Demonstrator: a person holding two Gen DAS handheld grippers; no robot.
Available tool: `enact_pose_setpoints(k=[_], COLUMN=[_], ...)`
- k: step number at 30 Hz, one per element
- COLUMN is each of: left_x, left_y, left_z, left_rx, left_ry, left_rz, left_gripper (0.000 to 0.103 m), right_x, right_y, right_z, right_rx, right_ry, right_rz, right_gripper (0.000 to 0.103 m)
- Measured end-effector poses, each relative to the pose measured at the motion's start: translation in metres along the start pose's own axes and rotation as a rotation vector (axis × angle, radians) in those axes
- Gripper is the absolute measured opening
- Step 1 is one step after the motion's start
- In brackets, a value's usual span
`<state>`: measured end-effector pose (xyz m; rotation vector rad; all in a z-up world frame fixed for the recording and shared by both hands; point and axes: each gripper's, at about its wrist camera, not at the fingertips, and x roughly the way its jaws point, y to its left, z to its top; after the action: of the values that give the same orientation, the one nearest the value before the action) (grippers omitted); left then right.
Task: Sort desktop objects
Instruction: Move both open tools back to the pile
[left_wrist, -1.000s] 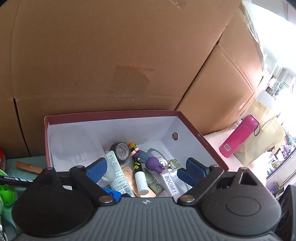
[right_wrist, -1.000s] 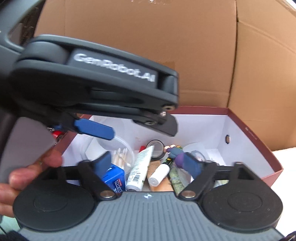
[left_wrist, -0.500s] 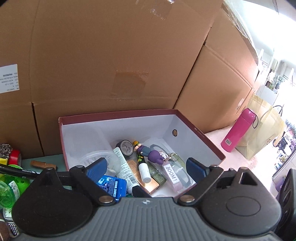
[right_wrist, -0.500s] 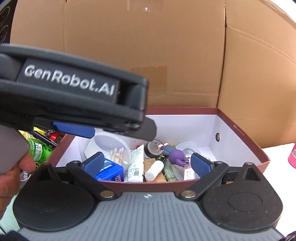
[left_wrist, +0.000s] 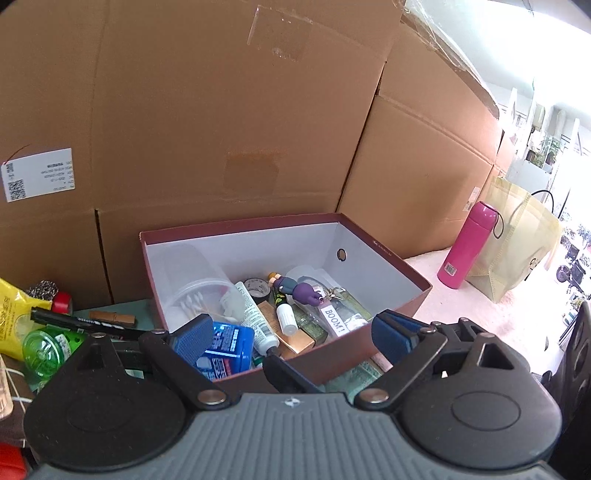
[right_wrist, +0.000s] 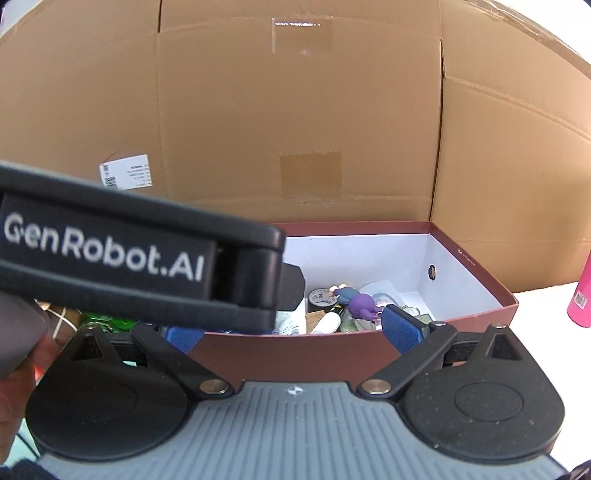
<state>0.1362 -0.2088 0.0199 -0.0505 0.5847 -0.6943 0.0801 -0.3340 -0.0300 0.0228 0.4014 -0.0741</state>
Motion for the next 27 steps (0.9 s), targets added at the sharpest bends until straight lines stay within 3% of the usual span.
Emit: enact_pose_setpoints(k=[9, 14, 27], left_x=[-0.033, -0.054, -0.112], left_y=[0.002, 0.015, 0.074], left_z=[-0.030, -0.050, -0.093], left_rx=[-0.009, -0.068, -0.195], left_ry=[-0.019, -0.033, -0.091], left_rz=[0.027, 0.033, 0.168], left_gripper=[0.095, 0.095, 0.095], right_x=[-0.027, -0.037, -0.031], right_y=[0.022, 0.039, 0.113], right_z=[-0.008, -0.017, -0.041], right_rx=[-0.018, -0.031, -0.043], right_ry=[-0.038, -0.029, 0.003], right_rz=[0.043, 0.085, 0.279], right_gripper=[0.099, 0.101, 0.101])
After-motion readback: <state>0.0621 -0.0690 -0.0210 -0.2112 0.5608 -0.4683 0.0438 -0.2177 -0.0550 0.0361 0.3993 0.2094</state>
